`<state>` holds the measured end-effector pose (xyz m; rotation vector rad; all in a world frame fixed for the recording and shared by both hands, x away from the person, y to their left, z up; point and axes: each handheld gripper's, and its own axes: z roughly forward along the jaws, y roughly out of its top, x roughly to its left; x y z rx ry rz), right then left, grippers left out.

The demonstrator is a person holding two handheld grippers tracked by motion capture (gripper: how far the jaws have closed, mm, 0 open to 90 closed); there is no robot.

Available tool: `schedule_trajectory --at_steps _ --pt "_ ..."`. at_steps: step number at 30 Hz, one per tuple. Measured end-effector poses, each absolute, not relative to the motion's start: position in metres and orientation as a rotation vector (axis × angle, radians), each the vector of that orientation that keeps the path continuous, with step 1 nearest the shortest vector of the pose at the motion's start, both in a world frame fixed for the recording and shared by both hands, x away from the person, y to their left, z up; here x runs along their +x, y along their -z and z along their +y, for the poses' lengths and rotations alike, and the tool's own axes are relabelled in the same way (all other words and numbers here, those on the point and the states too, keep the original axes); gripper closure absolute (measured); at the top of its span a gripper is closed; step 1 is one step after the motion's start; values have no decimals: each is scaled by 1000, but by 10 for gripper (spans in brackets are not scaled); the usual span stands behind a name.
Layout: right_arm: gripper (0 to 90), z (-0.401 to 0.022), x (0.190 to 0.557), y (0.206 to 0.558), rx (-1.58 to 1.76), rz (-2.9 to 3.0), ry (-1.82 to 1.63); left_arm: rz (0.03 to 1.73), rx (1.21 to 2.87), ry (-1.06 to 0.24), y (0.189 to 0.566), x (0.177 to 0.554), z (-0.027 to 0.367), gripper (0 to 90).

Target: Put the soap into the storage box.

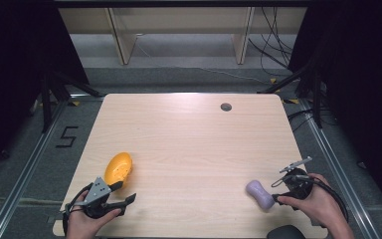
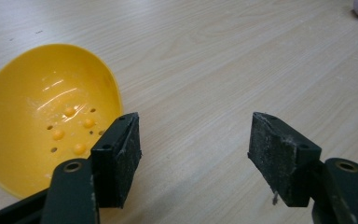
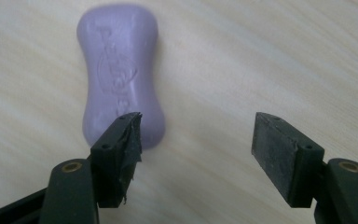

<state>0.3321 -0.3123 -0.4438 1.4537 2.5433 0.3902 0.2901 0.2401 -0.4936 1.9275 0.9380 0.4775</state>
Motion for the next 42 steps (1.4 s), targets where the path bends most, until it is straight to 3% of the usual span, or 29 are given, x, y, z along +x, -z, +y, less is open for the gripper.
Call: schedule_trajectory --at_steps 3,9,16,27,42 --pt "337 -311 329 443 1414 2605 -349 934 1930 -480 493 290 240 334" --pt "431 -300 331 437 1290 2715 -287 932 1935 -475 493 289 240 334" --pt "485 -281 356 424 1158 2795 -215 929 1929 -467 493 288 238 334" --pt "453 -256 386 431 1135 2889 -76 924 1925 -454 493 288 237 333" --pt "418 -239 388 453 1261 2941 11 923 1930 -453 495 288 237 328"
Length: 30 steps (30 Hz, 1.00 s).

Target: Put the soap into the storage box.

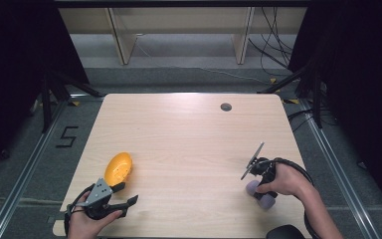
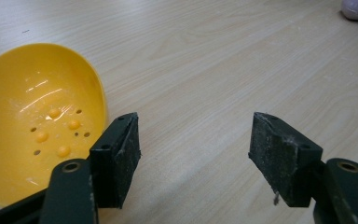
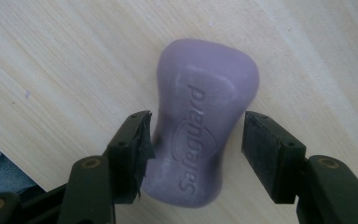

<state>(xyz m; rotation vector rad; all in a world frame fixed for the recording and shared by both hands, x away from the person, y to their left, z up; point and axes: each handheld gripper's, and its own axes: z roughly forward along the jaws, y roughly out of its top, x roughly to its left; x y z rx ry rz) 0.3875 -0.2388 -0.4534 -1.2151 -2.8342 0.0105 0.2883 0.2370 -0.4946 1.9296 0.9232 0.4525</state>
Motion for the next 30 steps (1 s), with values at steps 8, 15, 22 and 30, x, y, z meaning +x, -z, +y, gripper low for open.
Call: schedule_trajectory --at_steps 8,15,22,30 --pt "430 -238 389 465 -1173 -2854 -50 923 1931 -452 495 288 237 327" --pt "460 -235 387 469 -1191 -2857 -70 922 1933 -450 495 288 237 327" --pt "499 -234 386 473 -1068 -2923 -40 924 1937 -456 495 288 237 327" --pt "502 -231 375 469 -948 -3052 0 915 1944 -458 494 288 236 330"
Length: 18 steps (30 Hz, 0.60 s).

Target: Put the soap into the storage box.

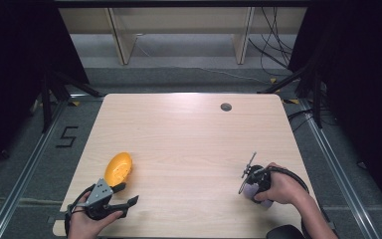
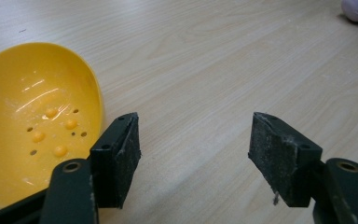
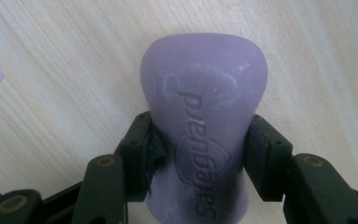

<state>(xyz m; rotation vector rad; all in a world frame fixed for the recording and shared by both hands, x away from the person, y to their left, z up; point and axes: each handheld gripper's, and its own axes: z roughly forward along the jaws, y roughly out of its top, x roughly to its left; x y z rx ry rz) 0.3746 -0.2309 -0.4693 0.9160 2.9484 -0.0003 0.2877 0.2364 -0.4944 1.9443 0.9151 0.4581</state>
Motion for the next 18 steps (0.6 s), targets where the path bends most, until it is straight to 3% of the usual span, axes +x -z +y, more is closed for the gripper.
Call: schedule_trajectory --at_steps 18 --pt "504 -227 350 453 683 2780 -154 942 1922 -434 496 287 234 330"
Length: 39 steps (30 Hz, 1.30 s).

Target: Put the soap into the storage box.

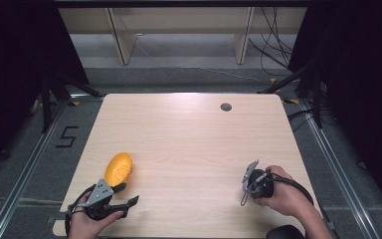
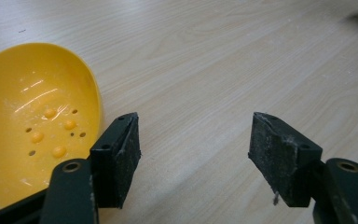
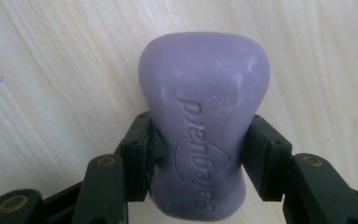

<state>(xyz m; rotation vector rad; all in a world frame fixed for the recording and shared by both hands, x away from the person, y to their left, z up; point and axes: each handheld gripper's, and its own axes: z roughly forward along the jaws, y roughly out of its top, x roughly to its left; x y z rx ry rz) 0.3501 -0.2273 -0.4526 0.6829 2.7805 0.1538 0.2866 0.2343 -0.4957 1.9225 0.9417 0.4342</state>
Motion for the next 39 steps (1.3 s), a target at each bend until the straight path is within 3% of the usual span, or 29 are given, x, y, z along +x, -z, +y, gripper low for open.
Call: schedule_trajectory --at_steps 14,39 --pt "504 -218 337 435 586 2560 -264 917 1935 -452 495 287 235 330" --pt "504 -199 318 440 288 2253 -322 906 1939 -454 496 288 233 330"
